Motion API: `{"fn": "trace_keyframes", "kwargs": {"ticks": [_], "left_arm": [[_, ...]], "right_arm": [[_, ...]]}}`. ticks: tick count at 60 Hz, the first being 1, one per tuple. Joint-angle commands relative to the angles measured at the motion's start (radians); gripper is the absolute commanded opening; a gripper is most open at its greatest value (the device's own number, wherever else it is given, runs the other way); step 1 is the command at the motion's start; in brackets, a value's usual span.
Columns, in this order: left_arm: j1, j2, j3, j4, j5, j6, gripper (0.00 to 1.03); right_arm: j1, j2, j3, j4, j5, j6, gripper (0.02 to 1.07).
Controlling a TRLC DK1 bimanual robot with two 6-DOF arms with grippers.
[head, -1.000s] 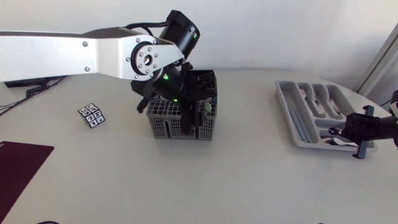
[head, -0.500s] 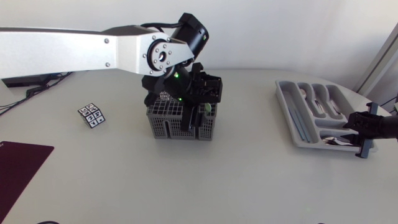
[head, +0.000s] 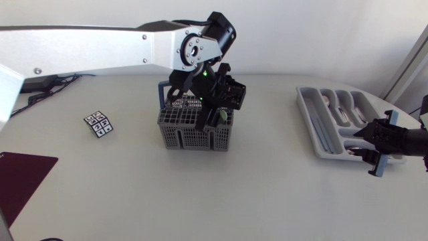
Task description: Transfer all utensils from the basket to the drawer tray.
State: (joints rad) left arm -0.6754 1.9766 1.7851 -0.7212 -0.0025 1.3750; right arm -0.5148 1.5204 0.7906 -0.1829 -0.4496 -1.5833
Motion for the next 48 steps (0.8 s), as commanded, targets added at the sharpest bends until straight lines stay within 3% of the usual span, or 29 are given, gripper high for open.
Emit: {"fn": "trace_keyframes", "kwargs": {"ticks": [1,8,39,48], "left_arm": [[0.008,0.045,0.045,-0.02,-0.005,0.062,0.6],[0.01,0.079,0.077,-0.027,-0.014,0.079,0.59],[0.016,0.14,0.14,-0.078,-0.048,0.133,0.07],[0.016,0.134,0.142,-0.081,-0.048,0.128,0.03]], "right_arm": [[0.033,-0.075,-0.062,-0.007,-0.018,0.051,0.65],[0.075,-0.174,-0.134,-0.007,-0.034,0.082,0.68],[0.206,-0.44,-0.289,-0.043,-0.058,0.192,0.72],[0.226,-0.454,-0.307,-0.043,-0.057,0.204,0.72]]}}
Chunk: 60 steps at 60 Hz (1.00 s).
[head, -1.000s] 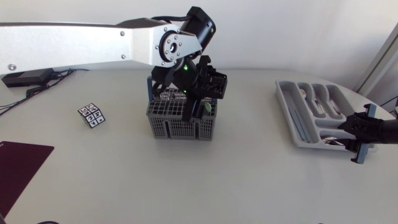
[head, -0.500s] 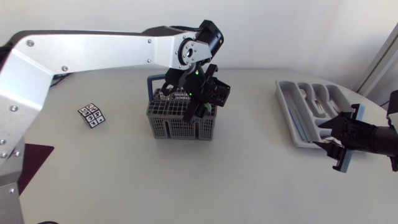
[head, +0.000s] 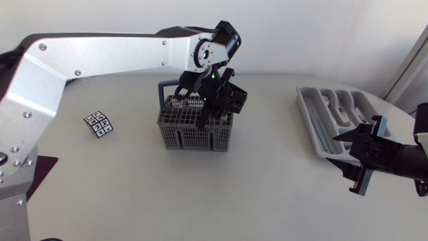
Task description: Transfer all utensils from the basket to the drawer tray.
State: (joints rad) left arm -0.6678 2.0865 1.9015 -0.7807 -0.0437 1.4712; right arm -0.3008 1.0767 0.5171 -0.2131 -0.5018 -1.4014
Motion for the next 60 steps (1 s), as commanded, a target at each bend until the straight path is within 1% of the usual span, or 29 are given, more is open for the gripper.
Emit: {"fn": "trace_keyframes", "kwargs": {"ticks": [1,13,31,50,60], "left_arm": [[0.008,0.024,0.024,-0.022,-0.007,0.032,0.03],[0.011,-0.013,0.028,-0.02,-0.007,0.014,0.03],[0.007,-0.098,0.008,-0.035,-0.007,-0.005,0.03],[-0.001,-0.203,-0.051,-0.028,-0.007,-0.035,0.03],[-0.015,-0.246,-0.073,-0.026,-0.031,-0.068,0.03]], "right_arm": [[0.014,-0.012,-0.037,-0.011,-0.004,0.022,0.72],[0.034,-0.049,-0.057,-0.012,0.003,0.032,0.72],[0.098,-0.124,-0.078,-0.051,0.023,0.07,0.72],[0.169,-0.23,-0.095,-0.097,0.055,0.12,0.72],[0.21,-0.287,-0.094,-0.121,0.074,0.163,0.75]]}}
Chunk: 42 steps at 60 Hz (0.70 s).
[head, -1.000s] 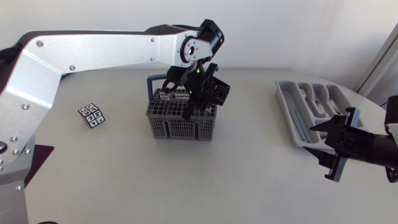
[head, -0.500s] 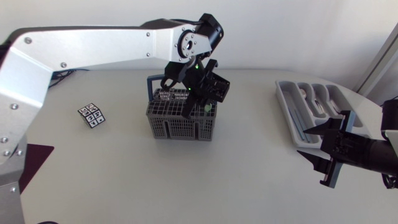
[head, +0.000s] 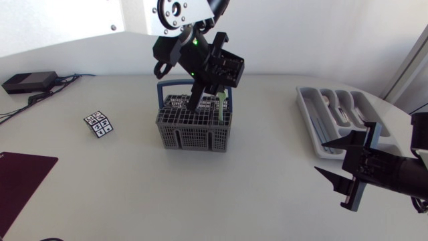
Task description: Transfer all utensils from the basket to the drawer tray.
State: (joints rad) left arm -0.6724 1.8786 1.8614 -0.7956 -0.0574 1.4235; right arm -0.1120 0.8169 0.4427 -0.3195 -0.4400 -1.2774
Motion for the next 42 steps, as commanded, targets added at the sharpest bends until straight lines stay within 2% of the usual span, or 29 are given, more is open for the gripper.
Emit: {"fn": "trace_keyframes", "kwargs": {"ticks": [1,9,18,27,31,37,42], "left_arm": [[-0.012,-0.045,-0.038,-0.011,-0.019,-0.024,0.03],[-0.023,-0.091,-0.074,0.009,-0.041,-0.054,0.03],[-0.029,-0.136,-0.105,0.019,-0.045,-0.159,0.03],[-0.032,-0.203,-0.206,0.128,-0.062,-0.232,0.03],[-0.042,-0.236,-0.238,0.164,-0.085,-0.327,0.03],[-0.062,-0.248,-0.245,0.165,-0.098,-0.485,0.03],[-0.082,-0.246,-0.257,0.165,-0.104,-0.623,0.03]], "right_arm": [[0.028,-0.032,-0.019,-0.016,0.015,0.043,0.75],[0.075,-0.073,-0.022,-0.026,0.04,0.09,0.75],[0.144,-0.104,-0.009,-0.018,0.08,0.207,0.79],[0.221,-0.131,0.001,-0.015,0.122,0.285,0.79],[0.255,-0.142,0.011,-0.009,0.142,0.336,0.79],[0.293,-0.144,0.034,0.002,0.153,0.421,0.79],[0.36,-0.133,0.053,0.025,0.204,0.494,0.79]]}}
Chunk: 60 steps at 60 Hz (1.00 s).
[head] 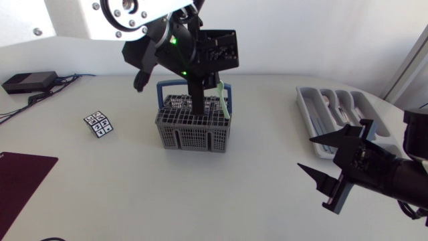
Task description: Transfer all utensils from the basket to the drawer tray.
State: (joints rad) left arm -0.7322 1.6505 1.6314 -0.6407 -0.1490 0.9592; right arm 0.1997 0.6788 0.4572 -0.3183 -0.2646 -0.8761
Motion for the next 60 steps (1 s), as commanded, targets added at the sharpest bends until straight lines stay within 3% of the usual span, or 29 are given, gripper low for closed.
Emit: {"fn": "trace_keyframes", "kwargs": {"ticks": [1,11,19,34,46,60], "left_arm": [[-0.026,-0.018,-0.028,0.01,-0.012,-0.186,0.03],[-0.059,0.003,-0.013,-0.016,-0.012,-0.416,0.03],[-0.085,0.023,-0.008,-0.04,0.0,-0.548,0.03],[-0.084,0.051,0.021,-0.091,0.114,-0.748,0.03],[-0.076,0.06,0.047,-0.119,0.215,-0.832,0.03],[-0.067,0.058,0.054,-0.12,0.247,-0.855,0.03]], "right_arm": [[0.067,0.008,0.04,0.035,0.047,0.108,0.79],[0.251,0.085,0.097,0.085,0.194,0.275,0.79],[0.323,0.165,0.14,0.137,0.232,0.373,0.79],[0.483,0.331,0.147,0.341,0.455,0.43,0.78],[0.514,0.419,0.153,0.453,0.521,0.431,0.66],[0.517,0.466,0.166,0.49,0.536,0.433,0.46]]}}
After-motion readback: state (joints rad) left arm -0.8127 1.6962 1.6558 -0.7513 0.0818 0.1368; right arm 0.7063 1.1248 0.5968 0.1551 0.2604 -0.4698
